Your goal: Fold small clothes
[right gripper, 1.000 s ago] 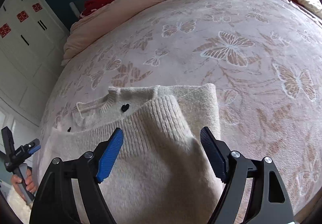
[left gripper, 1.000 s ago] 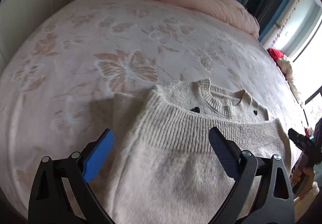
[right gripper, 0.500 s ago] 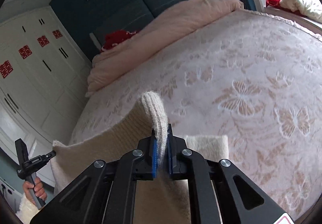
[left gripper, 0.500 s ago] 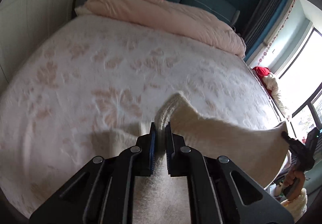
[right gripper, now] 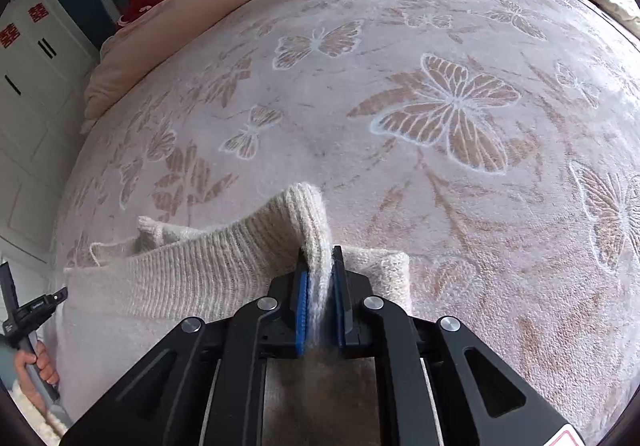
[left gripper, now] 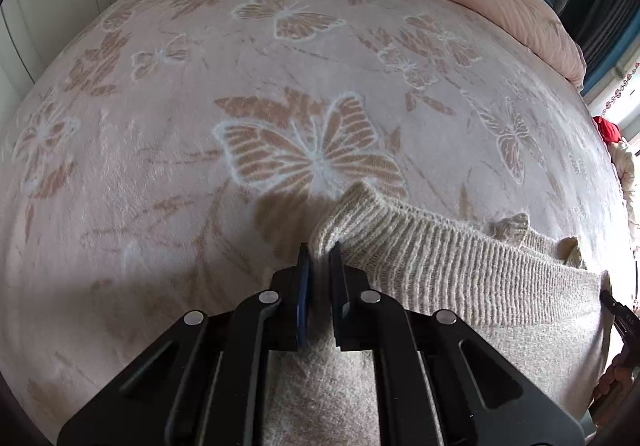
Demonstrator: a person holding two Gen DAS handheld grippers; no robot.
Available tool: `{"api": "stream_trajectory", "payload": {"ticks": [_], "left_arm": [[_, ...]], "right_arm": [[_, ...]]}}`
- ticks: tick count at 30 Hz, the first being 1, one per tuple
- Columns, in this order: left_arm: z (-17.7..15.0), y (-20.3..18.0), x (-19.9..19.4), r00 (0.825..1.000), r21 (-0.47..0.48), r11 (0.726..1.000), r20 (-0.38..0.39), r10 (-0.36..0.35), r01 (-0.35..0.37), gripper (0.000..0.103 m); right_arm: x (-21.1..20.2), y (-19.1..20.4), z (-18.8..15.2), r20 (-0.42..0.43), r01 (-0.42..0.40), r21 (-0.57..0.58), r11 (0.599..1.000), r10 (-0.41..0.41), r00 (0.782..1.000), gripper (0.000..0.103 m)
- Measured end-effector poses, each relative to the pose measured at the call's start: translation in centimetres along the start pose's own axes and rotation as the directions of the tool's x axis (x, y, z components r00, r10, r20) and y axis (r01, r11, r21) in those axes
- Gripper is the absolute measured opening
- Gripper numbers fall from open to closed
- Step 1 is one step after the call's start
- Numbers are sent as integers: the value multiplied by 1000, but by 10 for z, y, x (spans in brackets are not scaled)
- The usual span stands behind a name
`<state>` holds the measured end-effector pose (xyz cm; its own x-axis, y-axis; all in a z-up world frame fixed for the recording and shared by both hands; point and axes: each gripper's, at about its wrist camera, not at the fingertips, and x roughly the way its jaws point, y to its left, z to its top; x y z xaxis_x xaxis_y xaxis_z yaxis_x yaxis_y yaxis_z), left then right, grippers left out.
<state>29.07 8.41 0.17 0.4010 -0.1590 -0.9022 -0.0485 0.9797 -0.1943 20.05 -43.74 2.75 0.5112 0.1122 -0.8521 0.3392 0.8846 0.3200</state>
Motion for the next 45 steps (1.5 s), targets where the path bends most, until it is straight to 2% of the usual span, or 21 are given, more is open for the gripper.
{"api": "stream_trajectory", "payload": {"ticks": [3,5,7,11,14,16,17,19,21,24,26,28,30,31,32,36,37,38,39,42,45], "left_arm": [[2,-9,-26,999,34,999,34,-28,27,18],[-4,-20,-47,997,88,996,78,20,-27,50],[-15,-29,-72,992,109,993,127,25,-39,60],[-41,-47,-94,981,93,988,139,-135,123,60],[-70,-48,-71,992,108,990,81,-101,92,60],[-85,-35,-41,1000,103,995,8,-9,8,52],[-88,-27,-36,1000,91,996,-8,-6,7,43],[-94,-10,-55,998,26,999,28,-47,47,43],[-98,-10,-83,996,-19,997,59,-68,69,44],[-113,-41,-120,980,33,987,124,-157,154,62],[-128,-72,-118,980,120,980,104,-170,158,70],[-140,-88,-98,993,191,977,51,-110,99,70],[-154,-83,-76,1000,231,973,12,-14,11,63],[-159,-71,-71,1000,226,974,8,0,-2,62],[-161,-60,-71,1000,216,976,17,-5,1,61],[-169,-30,-78,999,240,971,38,-31,21,58],[-170,-30,-79,999,251,968,39,-34,23,58],[-173,-34,-83,999,256,966,39,-28,17,57],[-171,-38,-91,999,246,969,43,-27,16,56],[-161,-57,-123,988,216,972,100,-116,92,65],[-134,-85,-132,981,246,965,145,-131,92,73]], "right_arm": [[-35,7,-4,71,16,11,1000,-16,997,28],[-63,14,-13,137,-17,2,1000,17,990,32],[-77,30,-27,140,-74,-19,997,76,987,32],[-65,62,-62,64,-160,-75,984,165,984,27],[-28,53,-89,4,6,-124,992,-5,1000,15],[-39,41,-96,35,-26,-85,996,29,999,13],[-50,42,-96,35,-6,-66,998,8,999,15],[-77,55,-100,53,-27,-85,996,32,998,23],[-100,80,-111,73,-79,-154,985,91,993,23],[-102,133,-138,1,-210,-232,950,216,976,25],[-84,164,-159,-77,-284,-263,922,273,959,25],[-65,178,-178,-118,-267,-301,916,242,963,23],[-51,161,-186,-136,-236,-292,927,204,970,11],[-53,144,-187,-130,-226,-267,937,197,972,1],[-55,120,-186,-122,-192,-233,953,167,978,0],[-72,18,-187,-100,-88,-67,994,81,992,0],[-82,-1,-186,-101,-111,-10,994,110,989,0],[-93,-8,-185,-85,-19,10,1000,20,996,16],[-103,-8,-183,-63,45,-2,999,-45,997,16],[-130,15,-167,12,-14,-50,999,15,1000,16],[-126,79,-134,50,-80,-191,978,91,995,16]]}}
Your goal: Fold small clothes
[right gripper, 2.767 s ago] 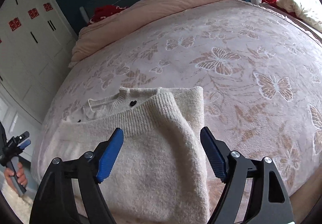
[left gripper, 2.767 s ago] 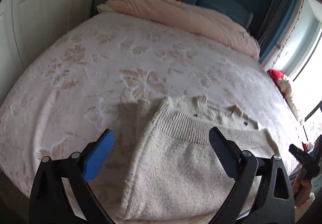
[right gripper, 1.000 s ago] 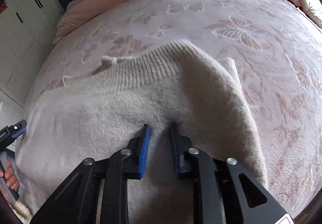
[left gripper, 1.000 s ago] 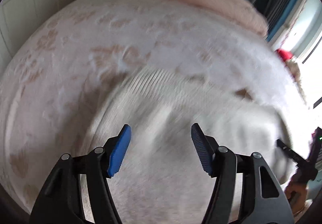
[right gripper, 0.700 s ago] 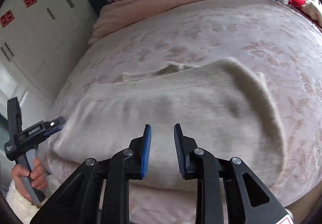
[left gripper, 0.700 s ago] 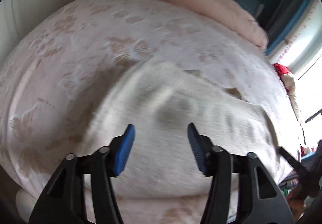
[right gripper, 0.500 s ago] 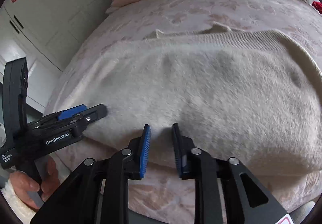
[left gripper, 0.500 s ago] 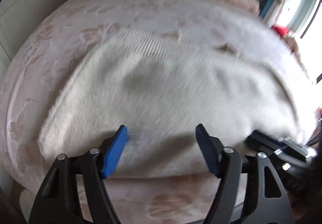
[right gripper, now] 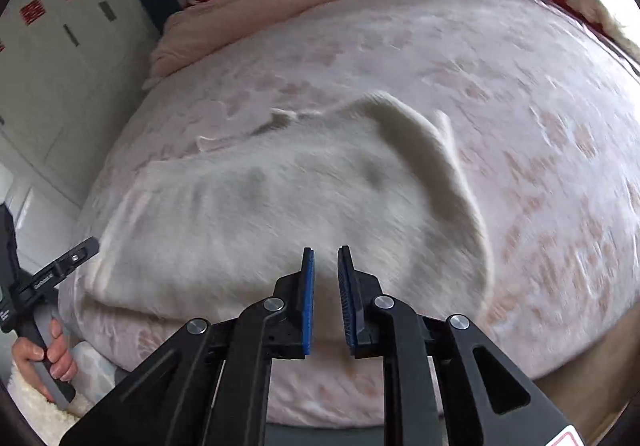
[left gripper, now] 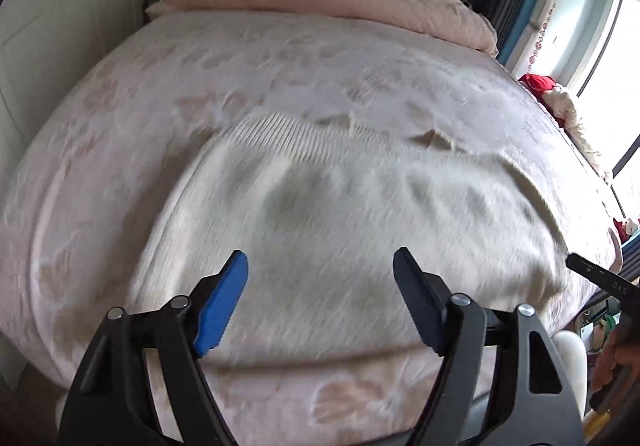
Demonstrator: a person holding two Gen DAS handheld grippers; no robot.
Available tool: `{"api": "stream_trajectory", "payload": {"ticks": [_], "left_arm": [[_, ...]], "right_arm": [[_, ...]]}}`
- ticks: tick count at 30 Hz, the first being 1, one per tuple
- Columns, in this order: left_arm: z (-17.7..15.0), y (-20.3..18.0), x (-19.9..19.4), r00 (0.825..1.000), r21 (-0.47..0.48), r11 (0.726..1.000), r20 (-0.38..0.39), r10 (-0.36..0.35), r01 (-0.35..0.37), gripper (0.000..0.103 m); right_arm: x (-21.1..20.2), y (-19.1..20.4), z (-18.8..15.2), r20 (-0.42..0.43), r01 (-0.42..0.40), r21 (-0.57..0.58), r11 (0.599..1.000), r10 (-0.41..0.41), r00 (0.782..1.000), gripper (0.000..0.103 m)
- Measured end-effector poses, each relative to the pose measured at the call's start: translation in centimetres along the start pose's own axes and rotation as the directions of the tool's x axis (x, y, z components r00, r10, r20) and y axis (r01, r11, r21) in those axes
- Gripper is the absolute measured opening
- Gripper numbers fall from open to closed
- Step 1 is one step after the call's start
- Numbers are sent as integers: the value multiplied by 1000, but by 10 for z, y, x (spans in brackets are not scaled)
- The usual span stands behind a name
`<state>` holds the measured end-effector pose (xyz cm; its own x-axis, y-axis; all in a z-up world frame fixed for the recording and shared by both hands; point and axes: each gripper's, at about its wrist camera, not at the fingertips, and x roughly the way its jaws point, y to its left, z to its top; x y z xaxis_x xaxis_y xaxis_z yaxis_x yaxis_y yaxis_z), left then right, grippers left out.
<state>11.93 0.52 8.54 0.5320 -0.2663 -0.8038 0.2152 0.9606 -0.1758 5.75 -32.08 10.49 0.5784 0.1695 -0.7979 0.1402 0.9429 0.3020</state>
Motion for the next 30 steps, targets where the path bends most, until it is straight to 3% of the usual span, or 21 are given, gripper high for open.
{"api": "stream_trajectory", "payload": {"ticks": [3,5,7,8,10,12,13,14,17,19,21,23,25,27,28,29,30], "left_arm": [[25,-11,36,998,18,999,-51,43,-42,73],[28,-10,62,992,14,998,-112,59,-58,73],[23,-4,82,984,12,996,-153,94,-94,73],[20,0,86,980,9,995,-168,103,-103,73],[12,11,91,976,-11,994,-194,100,-104,73],[7,19,93,977,-15,996,-196,89,-93,73],[4,21,93,977,-13,996,-196,85,-89,73],[3,21,93,977,-12,996,-195,86,-90,73],[3,19,94,978,1,995,-188,95,-96,74],[3,18,94,977,0,995,-188,100,-102,74],[3,18,91,977,-8,995,-191,98,-101,74],[2,20,85,977,-21,995,-190,94,-100,74],[-1,26,71,981,-62,995,-182,71,-83,74],[-9,37,49,988,-142,989,-156,14,-36,75],[-14,44,37,990,-194,981,-138,-15,-12,81],[-24,57,20,993,-271,962,-109,-47,16,89],[-31,67,8,994,-328,944,-86,-66,35,91]], "right_arm": [[42,48,32,-7,-46,-89,995,46,999,15],[79,62,40,-57,4,-149,989,-13,998,12],[109,41,40,-91,103,-167,981,-119,989,11],[118,21,38,-107,142,-142,980,-158,982,0],[109,-25,34,-108,76,-6,997,-76,991,0],[85,-57,36,-77,118,94,989,-111,991,0],[71,-64,37,-55,156,101,983,-151,987,11],[62,-68,36,-43,204,90,975,-201,979,16],[62,-85,24,-89,256,49,965,-251,964,19],[63,-98,14,-109,224,102,969,-213,971,16],[46,-97,10,-79,204,129,970,-195,978,21],[28,-93,6,-50,204,139,969,-199,979,50],[11,-88,-4,-36,205,139,969,-202,979,65],[-1,-86,-18,-44,208,149,967,-204,978,68],[-5,-89,-25,-58,200,165,966,-193,980,69],[-9,-92,-35,-70,186,193,963,-175,982,70],[-14,-96,-45,-82,163,228,960,-148,986,70]]}}
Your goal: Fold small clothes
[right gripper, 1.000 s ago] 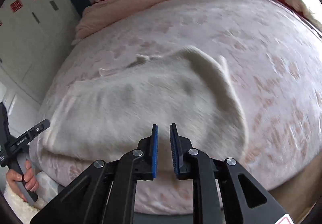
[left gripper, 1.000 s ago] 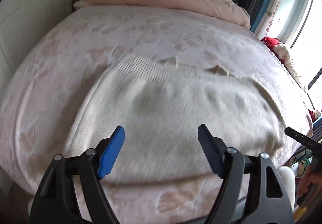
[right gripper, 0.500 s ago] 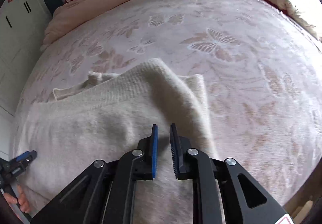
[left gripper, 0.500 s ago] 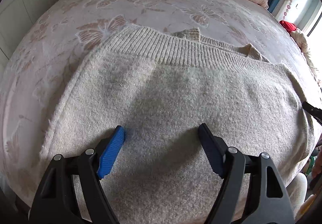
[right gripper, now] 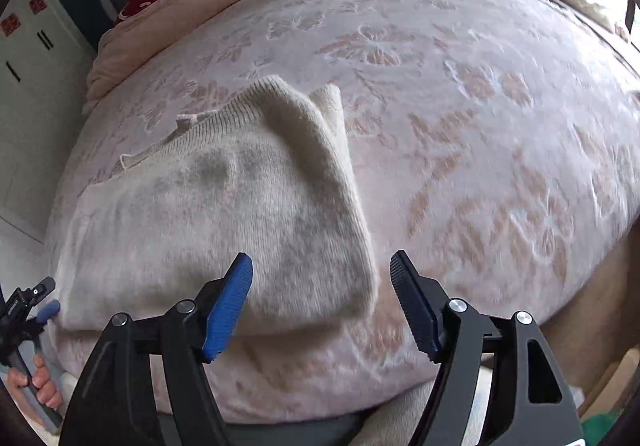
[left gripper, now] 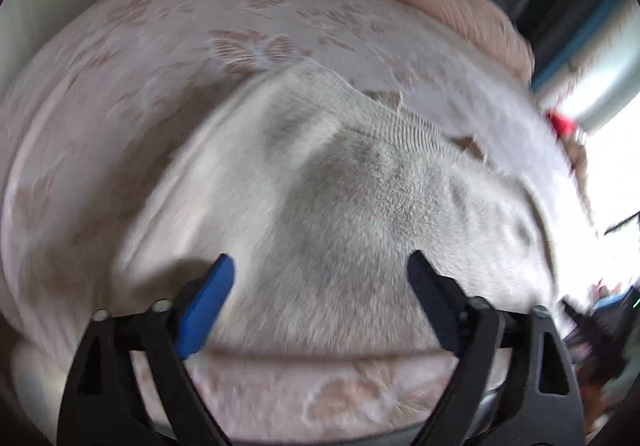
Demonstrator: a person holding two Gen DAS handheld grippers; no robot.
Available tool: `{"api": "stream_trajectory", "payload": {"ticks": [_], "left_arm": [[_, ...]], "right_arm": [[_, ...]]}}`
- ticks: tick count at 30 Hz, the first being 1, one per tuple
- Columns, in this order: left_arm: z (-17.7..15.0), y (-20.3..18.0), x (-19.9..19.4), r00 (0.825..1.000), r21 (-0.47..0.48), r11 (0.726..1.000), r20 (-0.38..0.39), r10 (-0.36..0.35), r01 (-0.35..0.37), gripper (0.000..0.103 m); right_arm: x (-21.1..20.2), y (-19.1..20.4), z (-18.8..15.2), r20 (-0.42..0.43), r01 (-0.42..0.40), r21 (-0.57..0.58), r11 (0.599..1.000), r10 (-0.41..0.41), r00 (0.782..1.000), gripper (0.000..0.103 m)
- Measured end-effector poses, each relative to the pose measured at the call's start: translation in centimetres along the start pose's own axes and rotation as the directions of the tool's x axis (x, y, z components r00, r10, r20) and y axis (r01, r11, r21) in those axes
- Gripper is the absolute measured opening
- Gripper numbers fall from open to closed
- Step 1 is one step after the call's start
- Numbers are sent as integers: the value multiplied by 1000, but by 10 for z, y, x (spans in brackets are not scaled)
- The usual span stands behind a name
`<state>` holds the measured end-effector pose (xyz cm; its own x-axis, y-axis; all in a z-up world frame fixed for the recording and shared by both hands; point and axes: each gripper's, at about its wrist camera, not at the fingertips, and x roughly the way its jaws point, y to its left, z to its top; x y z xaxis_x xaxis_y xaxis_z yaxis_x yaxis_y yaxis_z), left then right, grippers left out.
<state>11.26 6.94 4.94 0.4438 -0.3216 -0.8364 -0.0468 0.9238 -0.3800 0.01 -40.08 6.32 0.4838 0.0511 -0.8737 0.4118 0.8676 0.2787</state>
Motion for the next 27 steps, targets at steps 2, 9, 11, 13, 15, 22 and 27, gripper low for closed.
{"api": "stream_trajectory", "payload": {"ticks": [2,9,11,13,15,22,27], "left_arm": [[-12,27,-20,999,-124,991,21,-44,47,93],[-29,75,5,989,-368,923,-51,-139,111,94],[-23,75,18,987,-397,908,-27,-158,134,94],[-8,69,27,990,-399,908,0,-139,127,92],[7,60,31,996,-366,928,-14,-86,75,40],[30,37,-68,987,-228,963,100,-124,144,15],[-7,67,-52,999,-224,974,-32,-41,33,17]], "right_arm": [[-1,-14,-19,-40,-82,75,994,86,996,70],[36,-16,-27,-50,-275,219,936,293,955,73],[54,-17,-14,-31,-313,309,898,339,940,75],[64,-21,-3,17,-350,395,849,374,927,74],[72,-12,10,27,-369,415,832,394,919,22],[-30,57,53,110,-469,96,878,459,882,16],[2,17,-3,-26,-263,83,961,266,964,16]]}}
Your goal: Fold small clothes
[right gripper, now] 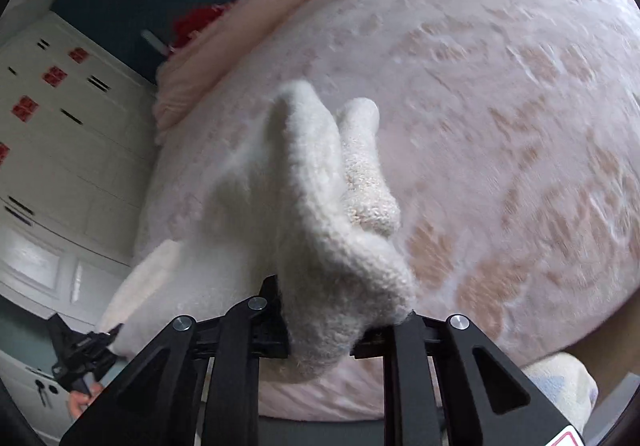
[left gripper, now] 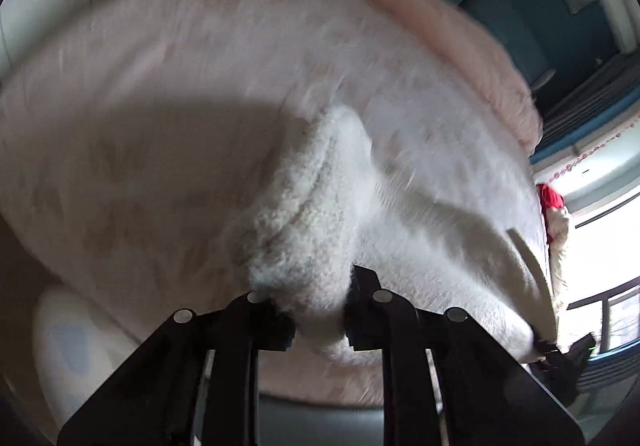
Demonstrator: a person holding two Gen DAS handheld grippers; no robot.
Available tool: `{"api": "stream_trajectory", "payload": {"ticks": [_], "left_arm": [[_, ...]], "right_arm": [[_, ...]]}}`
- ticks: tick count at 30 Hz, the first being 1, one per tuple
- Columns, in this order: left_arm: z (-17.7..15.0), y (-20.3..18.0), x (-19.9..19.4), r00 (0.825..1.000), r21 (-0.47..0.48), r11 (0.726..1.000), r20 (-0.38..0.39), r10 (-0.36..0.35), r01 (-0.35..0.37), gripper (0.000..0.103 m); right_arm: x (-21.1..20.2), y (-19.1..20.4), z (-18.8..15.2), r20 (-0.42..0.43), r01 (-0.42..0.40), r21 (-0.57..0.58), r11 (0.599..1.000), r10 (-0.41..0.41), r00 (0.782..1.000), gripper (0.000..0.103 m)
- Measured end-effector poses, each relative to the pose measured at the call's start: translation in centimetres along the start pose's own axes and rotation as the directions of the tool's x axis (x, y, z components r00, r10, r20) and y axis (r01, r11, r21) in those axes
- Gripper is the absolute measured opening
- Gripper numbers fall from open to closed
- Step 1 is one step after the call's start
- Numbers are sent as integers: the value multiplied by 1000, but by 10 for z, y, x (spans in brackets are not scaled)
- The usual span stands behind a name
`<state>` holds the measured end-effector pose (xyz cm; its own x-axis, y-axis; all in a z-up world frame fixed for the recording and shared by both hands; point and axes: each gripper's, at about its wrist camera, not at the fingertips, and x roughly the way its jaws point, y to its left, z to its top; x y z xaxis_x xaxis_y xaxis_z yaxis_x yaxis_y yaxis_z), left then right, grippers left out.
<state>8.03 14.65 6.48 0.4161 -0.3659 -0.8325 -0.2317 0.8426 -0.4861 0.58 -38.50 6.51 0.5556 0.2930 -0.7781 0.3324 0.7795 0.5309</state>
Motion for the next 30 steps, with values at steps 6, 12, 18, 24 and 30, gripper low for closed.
{"api": "stream_trajectory", "payload": {"ticks": [6,12,18,24,30], "left_arm": [[-35,20,32,994,4,995,-42,103,-103,28],[-22,-18,-44,934,86,954,245,258,-286,39],[20,-88,-11,946,262,935,280,165,-241,61],[44,-85,101,974,292,929,59,220,-228,47],[47,-74,116,950,289,905,116,289,-311,34]], "right_arm": [[-8,-49,-33,-60,75,154,985,-66,996,39],[-59,-3,-3,113,170,-53,984,-163,980,40],[19,60,49,109,222,-252,942,-200,974,63],[105,41,93,28,308,-262,914,-312,950,69],[100,49,100,27,106,-243,964,-103,994,9]]}}
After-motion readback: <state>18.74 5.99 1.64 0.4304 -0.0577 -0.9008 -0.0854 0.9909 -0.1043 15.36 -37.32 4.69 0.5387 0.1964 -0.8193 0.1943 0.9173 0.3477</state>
